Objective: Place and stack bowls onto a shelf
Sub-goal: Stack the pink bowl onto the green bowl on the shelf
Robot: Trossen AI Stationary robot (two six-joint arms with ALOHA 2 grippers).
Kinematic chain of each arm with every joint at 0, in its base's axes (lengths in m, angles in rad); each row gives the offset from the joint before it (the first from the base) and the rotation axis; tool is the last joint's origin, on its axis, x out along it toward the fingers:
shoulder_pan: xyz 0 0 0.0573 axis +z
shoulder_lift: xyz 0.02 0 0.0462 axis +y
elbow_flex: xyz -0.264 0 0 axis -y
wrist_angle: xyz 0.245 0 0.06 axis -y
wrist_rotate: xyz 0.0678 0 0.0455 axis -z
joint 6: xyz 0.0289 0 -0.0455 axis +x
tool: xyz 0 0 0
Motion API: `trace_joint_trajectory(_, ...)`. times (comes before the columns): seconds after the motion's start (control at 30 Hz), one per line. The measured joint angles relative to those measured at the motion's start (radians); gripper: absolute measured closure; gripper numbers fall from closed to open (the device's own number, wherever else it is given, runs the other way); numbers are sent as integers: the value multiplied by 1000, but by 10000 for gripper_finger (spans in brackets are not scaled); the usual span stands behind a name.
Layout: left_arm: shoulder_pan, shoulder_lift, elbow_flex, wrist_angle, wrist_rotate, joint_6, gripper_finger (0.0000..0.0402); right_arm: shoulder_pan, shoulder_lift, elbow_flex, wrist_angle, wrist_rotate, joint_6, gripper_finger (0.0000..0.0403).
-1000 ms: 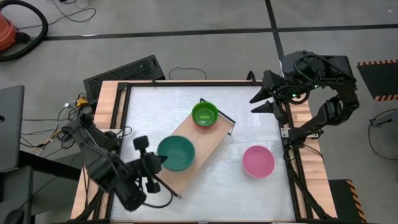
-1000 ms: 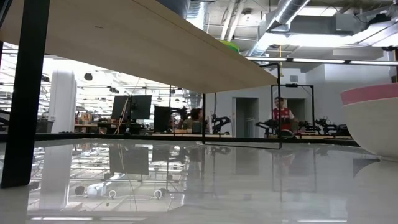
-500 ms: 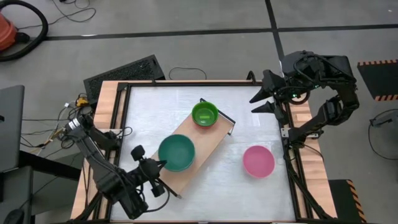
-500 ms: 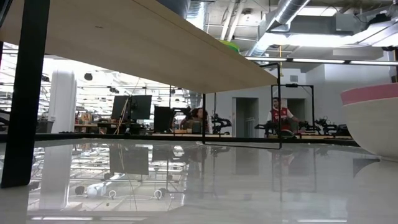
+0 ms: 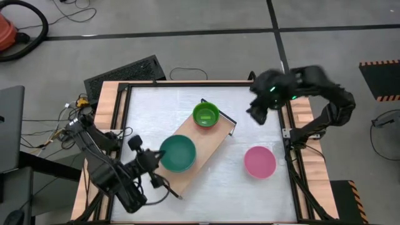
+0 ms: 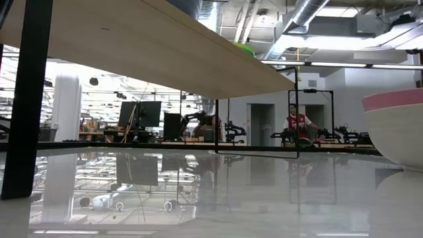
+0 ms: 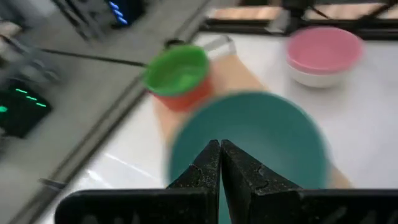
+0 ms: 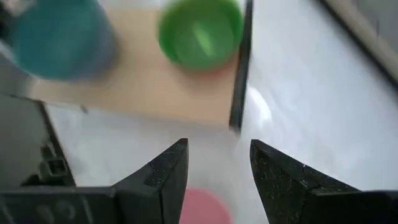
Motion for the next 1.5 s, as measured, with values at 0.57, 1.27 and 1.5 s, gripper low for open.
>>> trace_joint_trajectory(0.57, 232, -249, 39, -36, 111, 441, 307, 228, -261, -902, 19, -40, 604, 205)
trace_joint_trajectory(1.27, 359, -334, 39, 211, 32, 598, 293, 481, -455, -1125, 100, -4, 1141, 200)
trace_joint_trajectory(1.5, 371, -319, 39, 220, 107, 591, 293, 487, -456, -1124, 126, -5, 1088, 200)
